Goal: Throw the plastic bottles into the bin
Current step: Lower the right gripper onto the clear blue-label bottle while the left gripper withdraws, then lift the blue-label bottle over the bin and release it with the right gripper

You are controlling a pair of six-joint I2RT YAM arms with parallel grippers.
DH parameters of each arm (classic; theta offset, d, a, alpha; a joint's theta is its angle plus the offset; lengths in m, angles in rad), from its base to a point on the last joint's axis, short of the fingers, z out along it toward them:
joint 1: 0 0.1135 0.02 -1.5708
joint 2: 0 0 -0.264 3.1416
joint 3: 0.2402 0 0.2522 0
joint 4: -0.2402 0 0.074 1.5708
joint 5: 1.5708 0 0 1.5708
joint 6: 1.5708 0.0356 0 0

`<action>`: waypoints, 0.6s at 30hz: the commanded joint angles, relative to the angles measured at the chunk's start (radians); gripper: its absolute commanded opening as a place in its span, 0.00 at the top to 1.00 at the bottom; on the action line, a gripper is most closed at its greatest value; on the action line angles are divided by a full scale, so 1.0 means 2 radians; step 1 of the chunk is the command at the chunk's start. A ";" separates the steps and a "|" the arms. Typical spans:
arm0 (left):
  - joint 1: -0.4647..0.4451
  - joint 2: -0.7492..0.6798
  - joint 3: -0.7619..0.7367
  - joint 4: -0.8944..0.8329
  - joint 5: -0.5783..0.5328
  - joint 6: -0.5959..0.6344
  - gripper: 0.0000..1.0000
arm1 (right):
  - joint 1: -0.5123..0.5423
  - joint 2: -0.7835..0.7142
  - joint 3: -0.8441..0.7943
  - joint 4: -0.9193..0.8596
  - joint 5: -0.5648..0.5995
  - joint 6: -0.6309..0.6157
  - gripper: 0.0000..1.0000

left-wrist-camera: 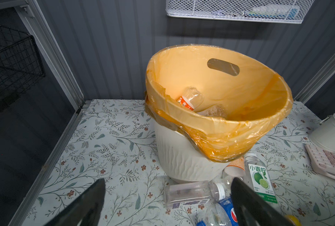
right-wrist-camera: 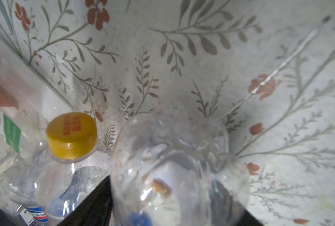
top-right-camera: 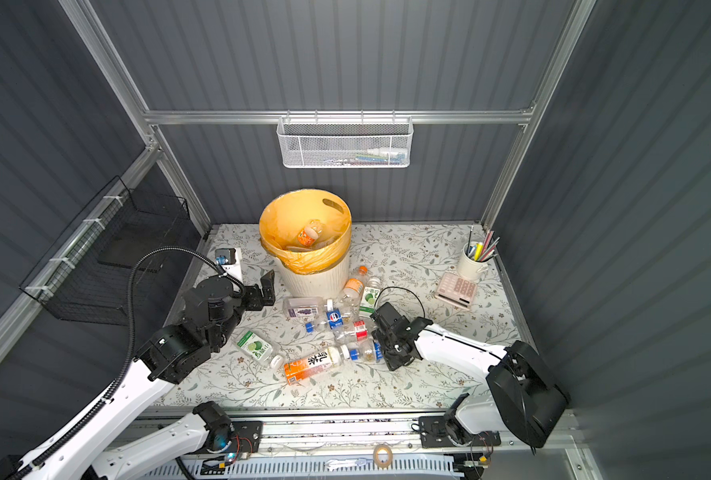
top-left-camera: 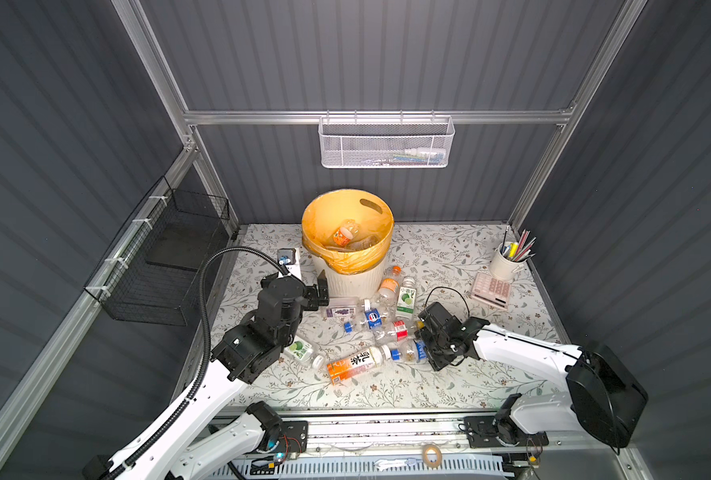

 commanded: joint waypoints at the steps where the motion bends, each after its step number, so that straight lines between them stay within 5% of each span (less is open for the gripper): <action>1: -0.002 -0.009 -0.005 -0.009 -0.015 -0.010 0.00 | -0.004 0.001 -0.013 -0.008 0.021 0.003 0.29; 11: -0.002 -0.008 -0.018 -0.008 -0.033 -0.036 0.01 | -0.046 -0.055 -0.039 -0.017 0.062 -0.042 0.47; 15: -0.002 -0.015 -0.035 -0.015 -0.064 -0.067 0.01 | -0.088 -0.122 -0.053 0.017 0.079 -0.115 0.48; 18: -0.002 -0.019 -0.045 -0.019 -0.063 -0.079 0.00 | -0.152 -0.174 -0.059 0.097 0.027 -0.196 0.48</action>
